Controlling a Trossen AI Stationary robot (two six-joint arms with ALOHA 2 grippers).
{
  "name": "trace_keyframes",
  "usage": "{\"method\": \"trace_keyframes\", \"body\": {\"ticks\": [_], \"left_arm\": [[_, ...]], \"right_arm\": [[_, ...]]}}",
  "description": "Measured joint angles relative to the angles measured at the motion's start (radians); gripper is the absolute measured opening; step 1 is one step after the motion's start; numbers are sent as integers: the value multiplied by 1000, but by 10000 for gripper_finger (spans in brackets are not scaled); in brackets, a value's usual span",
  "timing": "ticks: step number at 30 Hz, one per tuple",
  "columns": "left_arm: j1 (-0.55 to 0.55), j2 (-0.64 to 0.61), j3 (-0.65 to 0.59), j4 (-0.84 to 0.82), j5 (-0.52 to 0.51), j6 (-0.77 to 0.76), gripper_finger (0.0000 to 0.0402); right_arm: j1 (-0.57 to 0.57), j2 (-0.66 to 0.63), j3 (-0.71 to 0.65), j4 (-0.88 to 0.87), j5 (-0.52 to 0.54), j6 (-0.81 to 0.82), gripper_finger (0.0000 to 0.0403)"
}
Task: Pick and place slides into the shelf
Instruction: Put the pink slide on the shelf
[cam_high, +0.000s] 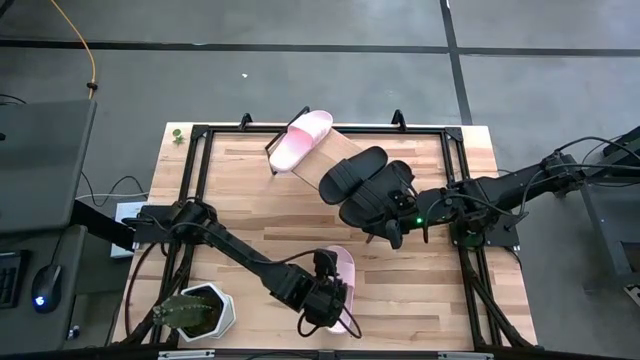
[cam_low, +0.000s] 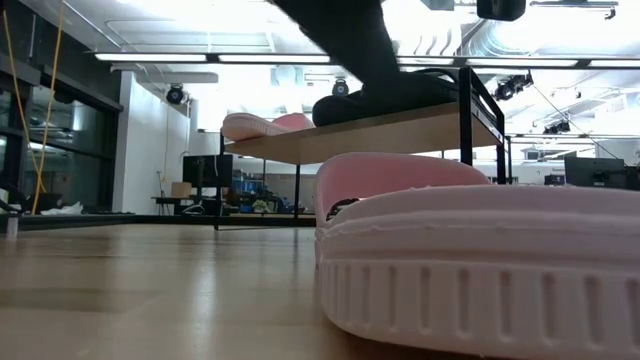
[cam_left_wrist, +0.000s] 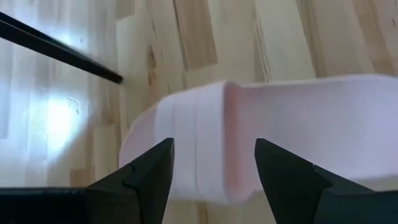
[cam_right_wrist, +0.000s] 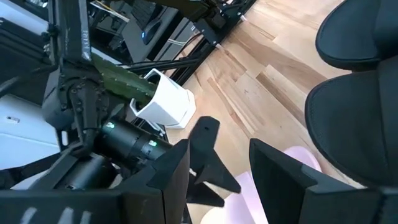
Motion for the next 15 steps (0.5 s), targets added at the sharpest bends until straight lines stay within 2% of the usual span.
{"method": "trace_keyframes", "body": {"ticks": [15], "left_arm": [[0, 39, -1, 5, -13, 4, 210]], "right_arm": [[0, 0, 0, 1, -3, 8, 158]]}}
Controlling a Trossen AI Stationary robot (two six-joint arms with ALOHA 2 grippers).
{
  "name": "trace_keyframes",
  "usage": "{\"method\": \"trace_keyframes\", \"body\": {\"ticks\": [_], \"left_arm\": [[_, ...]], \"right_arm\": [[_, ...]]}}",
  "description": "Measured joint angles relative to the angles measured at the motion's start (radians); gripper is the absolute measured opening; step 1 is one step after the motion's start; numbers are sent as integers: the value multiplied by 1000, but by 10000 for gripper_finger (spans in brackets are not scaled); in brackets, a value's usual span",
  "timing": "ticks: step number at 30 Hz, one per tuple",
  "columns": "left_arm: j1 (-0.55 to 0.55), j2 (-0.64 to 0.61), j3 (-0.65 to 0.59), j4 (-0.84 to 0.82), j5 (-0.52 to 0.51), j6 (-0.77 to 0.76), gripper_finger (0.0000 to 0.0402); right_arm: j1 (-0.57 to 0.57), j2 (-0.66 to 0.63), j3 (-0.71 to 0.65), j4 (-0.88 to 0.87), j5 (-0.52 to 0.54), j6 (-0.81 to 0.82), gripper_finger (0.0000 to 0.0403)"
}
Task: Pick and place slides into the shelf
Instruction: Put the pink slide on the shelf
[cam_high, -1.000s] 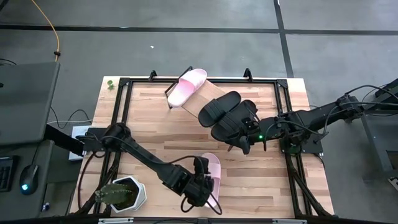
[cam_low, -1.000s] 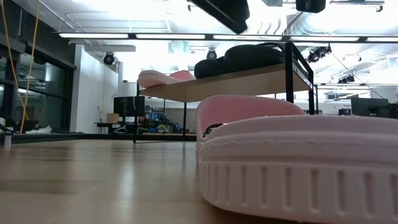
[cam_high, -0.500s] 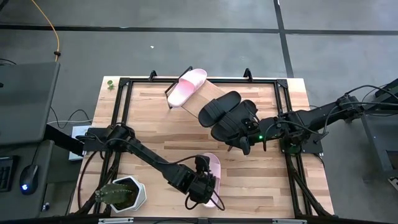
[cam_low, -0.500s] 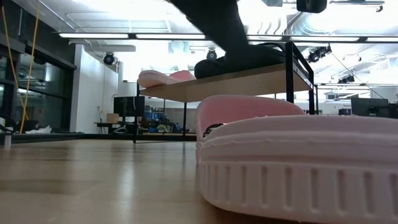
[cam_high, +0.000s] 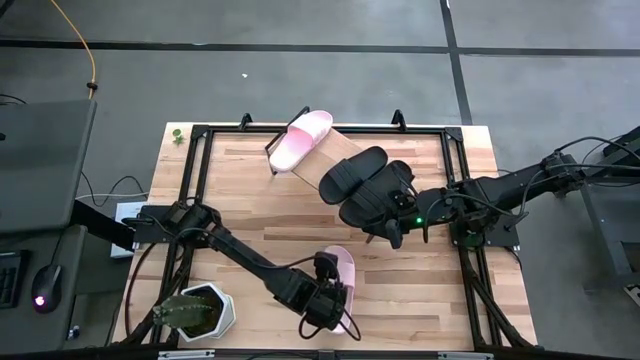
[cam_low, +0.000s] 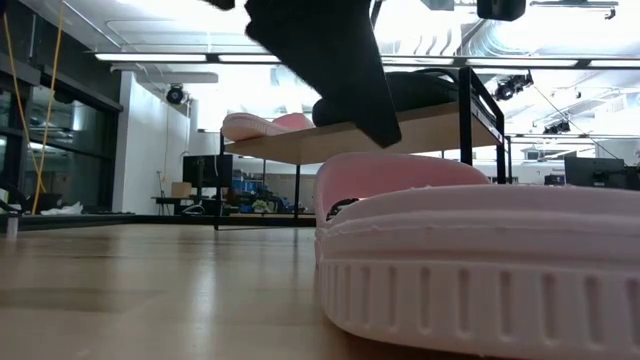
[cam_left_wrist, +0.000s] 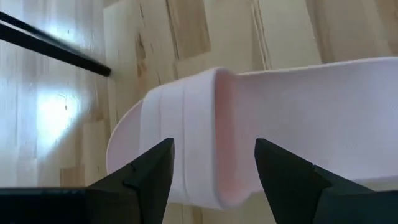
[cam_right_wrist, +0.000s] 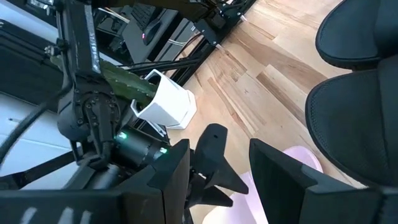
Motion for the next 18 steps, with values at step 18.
{"method": "trace_keyframes", "body": {"ticks": [18], "left_arm": [[54, 62, 2, 7, 31, 7, 211]], "right_arm": [[0, 0, 0, 0, -2, 22, 158]]}}
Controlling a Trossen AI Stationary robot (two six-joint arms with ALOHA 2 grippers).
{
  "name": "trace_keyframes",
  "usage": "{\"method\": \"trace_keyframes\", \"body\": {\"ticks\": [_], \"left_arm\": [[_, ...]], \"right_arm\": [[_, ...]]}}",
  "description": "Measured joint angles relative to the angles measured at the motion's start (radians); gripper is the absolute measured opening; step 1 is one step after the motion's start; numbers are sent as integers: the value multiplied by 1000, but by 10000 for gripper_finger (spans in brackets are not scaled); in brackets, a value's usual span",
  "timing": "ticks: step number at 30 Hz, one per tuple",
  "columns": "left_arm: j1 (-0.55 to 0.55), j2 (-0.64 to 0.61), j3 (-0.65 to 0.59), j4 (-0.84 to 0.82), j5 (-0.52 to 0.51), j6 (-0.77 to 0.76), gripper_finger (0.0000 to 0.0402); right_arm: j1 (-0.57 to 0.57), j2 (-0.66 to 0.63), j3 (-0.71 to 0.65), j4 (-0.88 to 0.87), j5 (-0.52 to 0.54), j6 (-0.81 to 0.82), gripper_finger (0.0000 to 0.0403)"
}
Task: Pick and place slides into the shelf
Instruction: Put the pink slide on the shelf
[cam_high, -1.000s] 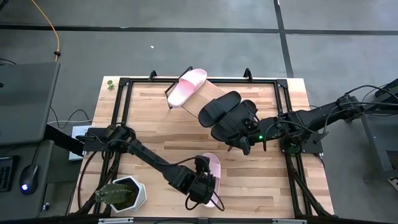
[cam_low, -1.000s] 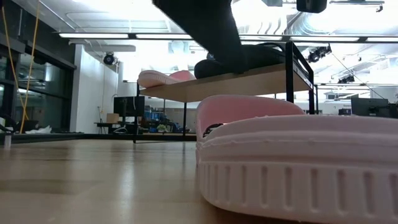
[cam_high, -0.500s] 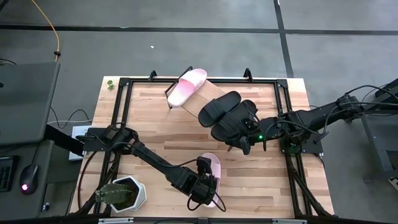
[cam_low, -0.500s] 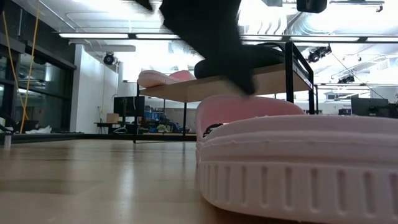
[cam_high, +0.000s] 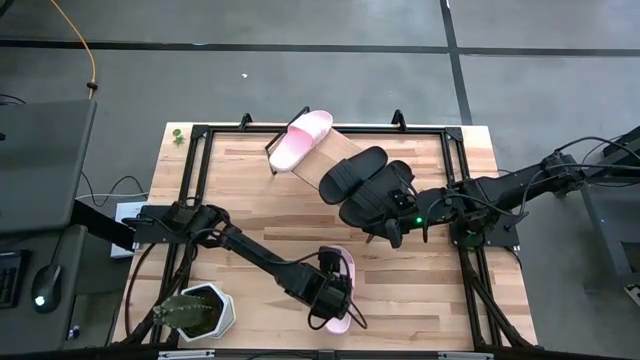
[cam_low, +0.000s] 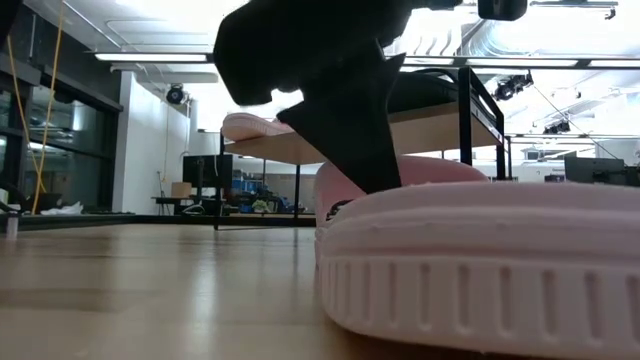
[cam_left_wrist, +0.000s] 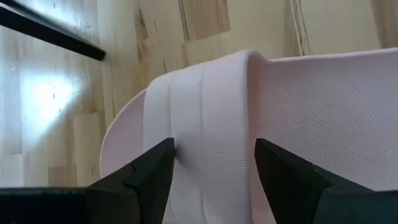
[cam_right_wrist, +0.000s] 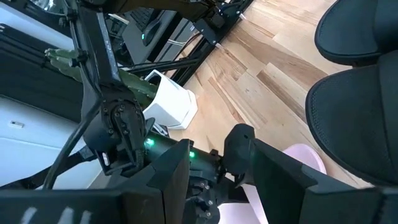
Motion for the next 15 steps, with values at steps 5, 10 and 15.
{"method": "trace_keyframes", "body": {"ticks": [5, 10, 15], "left_arm": [[16, 0, 0, 0, -3, 1, 211], [31, 0, 0, -3, 4, 5, 211], [31, 0, 0, -1, 7, 18, 211]], "right_arm": [[0, 0, 0, -1, -1, -2, 158], [0, 0, 0, -3, 4, -2, 158], [0, 0, 0, -6, 4, -2, 158]]}}
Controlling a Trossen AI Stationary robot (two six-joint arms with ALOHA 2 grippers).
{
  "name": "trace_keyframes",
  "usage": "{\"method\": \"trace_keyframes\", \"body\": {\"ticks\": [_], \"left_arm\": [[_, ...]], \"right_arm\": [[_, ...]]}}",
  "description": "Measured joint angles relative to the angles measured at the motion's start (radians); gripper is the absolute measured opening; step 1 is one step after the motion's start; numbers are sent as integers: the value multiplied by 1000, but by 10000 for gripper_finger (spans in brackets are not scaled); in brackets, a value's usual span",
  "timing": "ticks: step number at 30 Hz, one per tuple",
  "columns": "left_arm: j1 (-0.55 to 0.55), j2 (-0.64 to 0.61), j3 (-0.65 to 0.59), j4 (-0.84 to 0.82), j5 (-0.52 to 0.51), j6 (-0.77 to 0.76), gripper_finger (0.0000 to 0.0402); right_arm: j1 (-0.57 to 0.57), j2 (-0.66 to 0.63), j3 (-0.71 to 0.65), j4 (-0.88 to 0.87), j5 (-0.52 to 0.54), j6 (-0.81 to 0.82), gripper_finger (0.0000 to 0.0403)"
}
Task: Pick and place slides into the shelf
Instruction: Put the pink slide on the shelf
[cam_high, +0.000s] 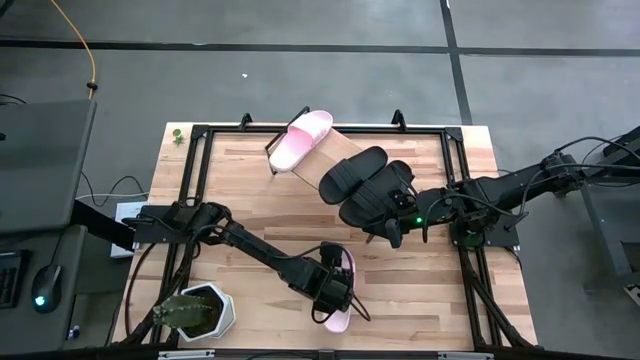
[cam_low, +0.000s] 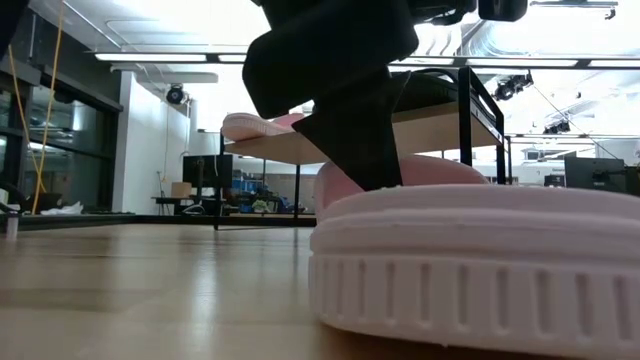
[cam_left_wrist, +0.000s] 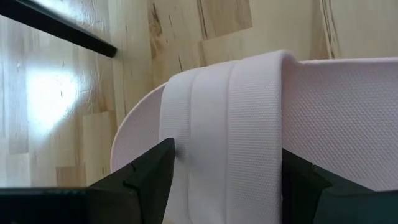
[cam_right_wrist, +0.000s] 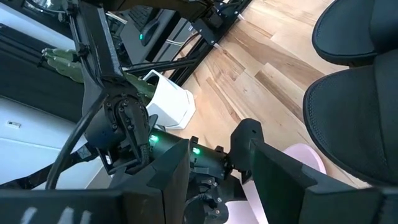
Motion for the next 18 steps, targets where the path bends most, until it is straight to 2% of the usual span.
{"method": "trace_keyframes", "body": {"ticks": [9, 13, 18], "left_arm": [[-1, 0, 0, 2, 0, -2, 197], [-1, 0, 0, 3, 0, -2, 161], [-1, 0, 0, 5, 36, -3, 97]], "right_arm": [[0, 0, 0, -3, 1, -8, 158], [0, 0, 0, -4, 1, -11, 158], [0, 0, 0, -4, 1, -11, 158]]}}
